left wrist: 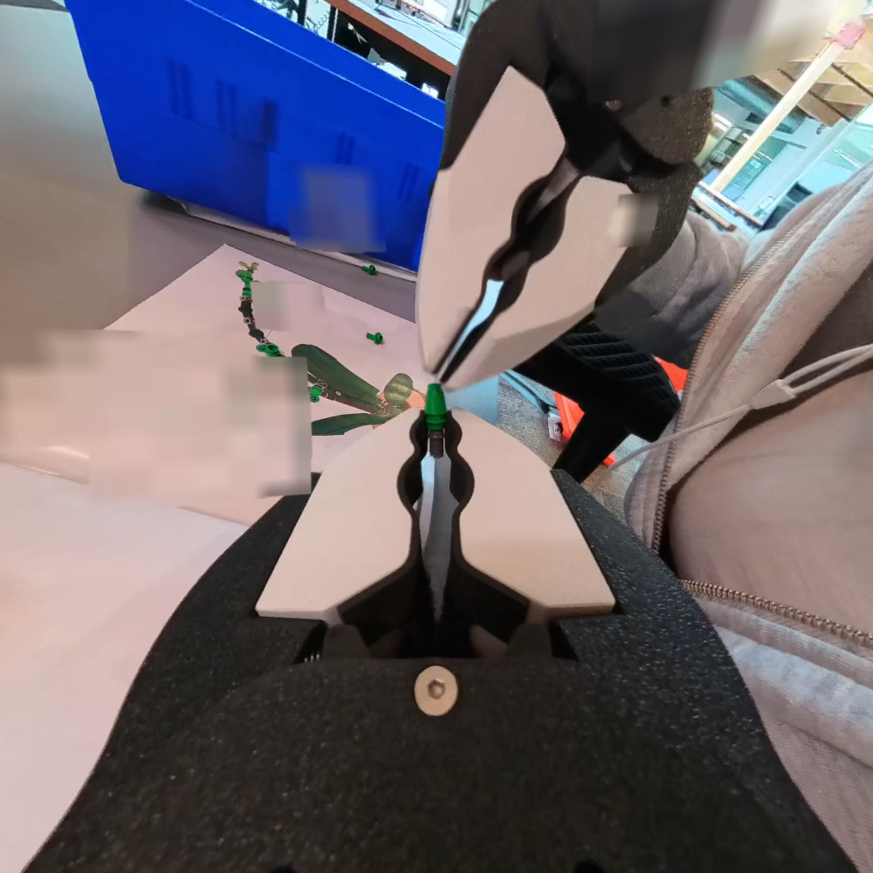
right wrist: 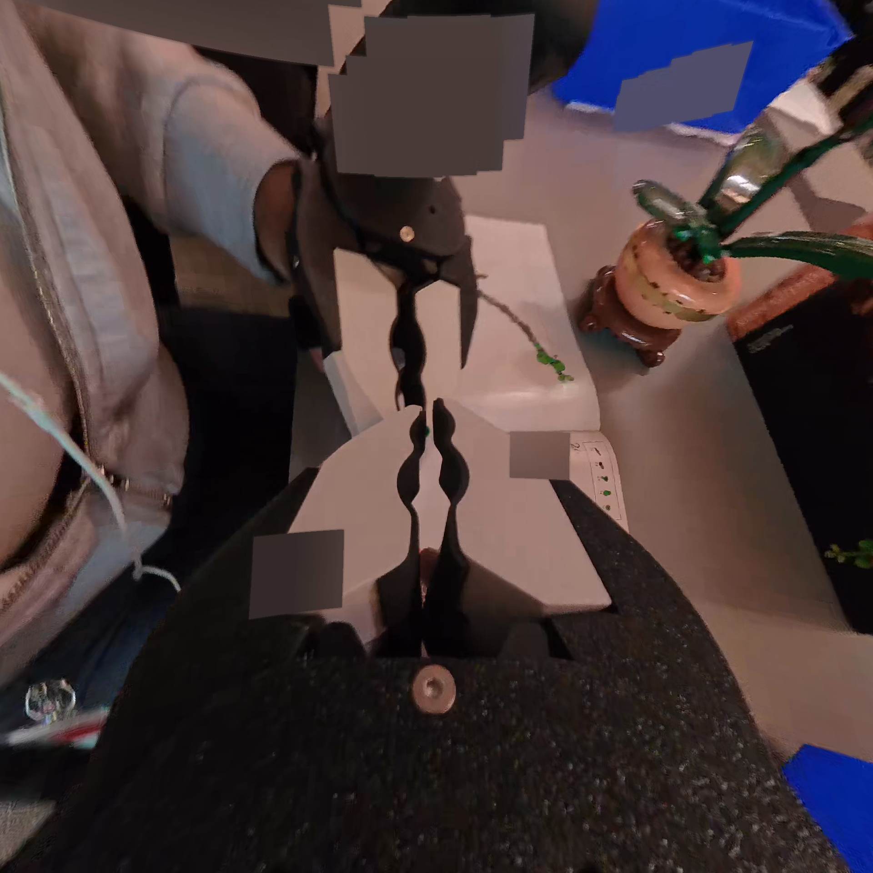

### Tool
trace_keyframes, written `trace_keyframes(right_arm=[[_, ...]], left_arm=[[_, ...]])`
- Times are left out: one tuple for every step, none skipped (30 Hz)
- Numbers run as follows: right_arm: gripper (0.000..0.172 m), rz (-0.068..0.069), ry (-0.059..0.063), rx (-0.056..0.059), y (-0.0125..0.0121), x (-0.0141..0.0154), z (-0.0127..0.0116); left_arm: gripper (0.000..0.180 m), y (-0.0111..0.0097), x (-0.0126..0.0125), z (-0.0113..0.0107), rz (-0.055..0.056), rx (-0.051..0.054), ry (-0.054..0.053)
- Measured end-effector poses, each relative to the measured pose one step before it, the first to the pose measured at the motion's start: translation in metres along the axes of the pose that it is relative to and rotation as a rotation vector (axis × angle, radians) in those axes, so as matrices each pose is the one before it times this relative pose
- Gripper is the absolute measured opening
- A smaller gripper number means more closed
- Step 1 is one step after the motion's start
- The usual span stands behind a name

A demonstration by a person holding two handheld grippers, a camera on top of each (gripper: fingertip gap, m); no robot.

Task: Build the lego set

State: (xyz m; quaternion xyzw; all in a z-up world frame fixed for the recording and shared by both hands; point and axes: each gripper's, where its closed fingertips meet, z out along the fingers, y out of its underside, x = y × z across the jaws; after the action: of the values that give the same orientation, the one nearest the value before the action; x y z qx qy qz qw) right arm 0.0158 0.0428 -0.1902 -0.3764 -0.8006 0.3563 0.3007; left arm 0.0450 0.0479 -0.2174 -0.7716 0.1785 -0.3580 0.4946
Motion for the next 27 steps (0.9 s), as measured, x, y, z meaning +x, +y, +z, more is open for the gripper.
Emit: trace_keyframes(right_arm=[[0.003, 0.0387, 0.0241, 0.0391, -0.00177, 0.00486, -0.00483], [0.005, 0.041, 0.0183, 0.0334, -0.00136, 0.00459, -0.00473], [0.008, 0.0408, 0.0227, 0.0181, 0.00084, 0.00594, -0.00483], [0.01, 0.0364, 0.0325, 0.0011, 0.00328, 0.00738, -0.00454], [0.011, 0.0304, 0.0365, -0.0102, 0.00472, 0.00786, -0.00404], [0.012, 0.0275, 0.0371, -0.0175, 0.00571, 0.0076, -0.00299], [0.013, 0.0282, 0.0303, -0.0233, 0.00666, 0.00613, -0.00203], [0.015, 0.0295, 0.0176, -0.0331, 0.00818, 0.00423, -0.00009], [0.016, 0.0309, 0.0146, -0.041, 0.00917, 0.00394, 0.00128], [0.016, 0.0335, 0.0156, -0.0391, 0.00889, 0.00393, 0.00195], [0.016, 0.0337, 0.0097, -0.0391, 0.00865, 0.00348, 0.00205], [0.015, 0.0305, 0.0039, -0.0402, 0.0082, 0.00323, 0.0018], [0.015, 0.0214, -0.0018, -0.0424, 0.00782, 0.00262, 0.00134], [0.015, 0.0166, -0.0019, -0.0414, 0.00723, 0.00264, 0.00055], [0.015, 0.0145, -0.001, -0.0389, 0.00654, 0.0025, 0.00014], [0.015, 0.0121, -0.0049, -0.0339, 0.00574, 0.00129, -0.00062], [0.014, 0.012, -0.001, -0.0241, 0.00427, 0.0012, -0.00116], [0.014, 0.0081, -0.0062, -0.026, 0.00458, -0.00022, -0.0018], [0.014, 0.006, 0.0039, -0.0248, 0.0041, 0.00067, -0.00253], [0.014, 0.0066, 0.0208, -0.0231, 0.00393, 0.00291, -0.00342], [0.014, 0.004, 0.0212, -0.028, 0.00455, 0.00275, -0.0043], [0.014, 0.0057, 0.0231, -0.0236, 0.00402, 0.00282, -0.00416], [0.014, 0.0071, 0.0304, -0.0115, 0.00199, 0.00435, -0.00341], [0.015, 0.0046, 0.0338, 0.0058, -0.001, 0.00479, -0.00206], [0.014, 0.0039, 0.0225, 0.0224, -0.00426, 0.00302, 0.00049], [0.015, 0.0066, -0.0059, 0.0367, -0.00704, -0.001, 0.00371], [0.015, 0.0109, -0.0285, 0.0283, -0.0061, -0.00391, 0.0061]], left_arm=[[0.005, -0.00096, -0.00029, -0.00013, -0.0008, 0.0083, -0.0051], [0.005, -0.00213, -0.00045, -0.00083, -0.0039, 0.0176, -0.0043], [0.005, -0.00291, -0.00089, -0.00094, -0.0096, 0.0223, -0.0041], [0.006, -0.00323, -0.00198, -0.00183, -0.0132, 0.0236, -0.0067], [0.006, -0.00356, -0.00231, -0.00238, -0.014, 0.0231, -0.0064], [0.005, -0.00452, -0.00284, -0.00279, -0.0131, 0.0269, -0.0092], [0.005, -0.00566, -0.00318, -0.00332, -0.0111, 0.0328, -0.0117], [0.006, -0.00551, -0.00301, -0.00339, -0.0073, 0.0315, -0.0091], [0.006, -0.0047, -0.00303, -0.00335, -0.0021, 0.0267, -0.0074], [0.006, -0.00325, -0.00331, -0.00291, 0.001, 0.0196, -0.0124], [0.006, -0.00196, -0.00392, -0.00256, 0.0002, 0.0138, -0.0136], [0.006, -0.00018, -0.0035, -0.00177, -0.0048, 0.0031, -0.0091], [0.005, 0.00109, -0.00328, -0.00104, -0.0089, -0.0028, -0.0069], [0.005, 0.00126, -0.00266, -0.00023, -0.0113, 0.0006, -0.0052], [0.006, 0.00041, -0.00072, 0.00016, -0.0152, 0.0026, 0.0053], [0.006, 0.00015, 0.00016, 0.00025, -0.0085, -0.0012, 0.0061], [0.006, 0.00038, 0.00002, 0.00042, -0.0045, -0.0036, 0.0028], [0.006, 0.00067, -0.00016, 0.00051, -0.005, -0.0054, 0.0018], [0.006, 0.00082, -0.00048, 0.00027, -0.0074, -0.0066, 0.0014], [0.006, 0.00112, 0.00007, 0.00029, -0.0076, -0.0065, 0.0025], [0.006, 0.00053, -0.00011, 0.00026, -0.0057, -0.0041, 0.0031], [0.006, 0.00031, 0.00018, 0.00026, -0.0018, -0.0034, 0.0045], [0.006, 0.00051, 0.00033, 0.00038, 0.0003, -0.0046, 0.0029], [0.006, 0.00068, -0.00009, 0.00037, 0.001, -0.0057, -0.0004], [0.006, 0.00073, 0.00029, 0.0006, 0.002, -0.0068, 0.0005], [0.006, 0.00082, 0.00062, 0.00051, 0.0028, -0.0072, -0.0001], [0.006, 0.00078, 0.0003, 0.00051, 0.0041, -0.0065, -0.0009]])
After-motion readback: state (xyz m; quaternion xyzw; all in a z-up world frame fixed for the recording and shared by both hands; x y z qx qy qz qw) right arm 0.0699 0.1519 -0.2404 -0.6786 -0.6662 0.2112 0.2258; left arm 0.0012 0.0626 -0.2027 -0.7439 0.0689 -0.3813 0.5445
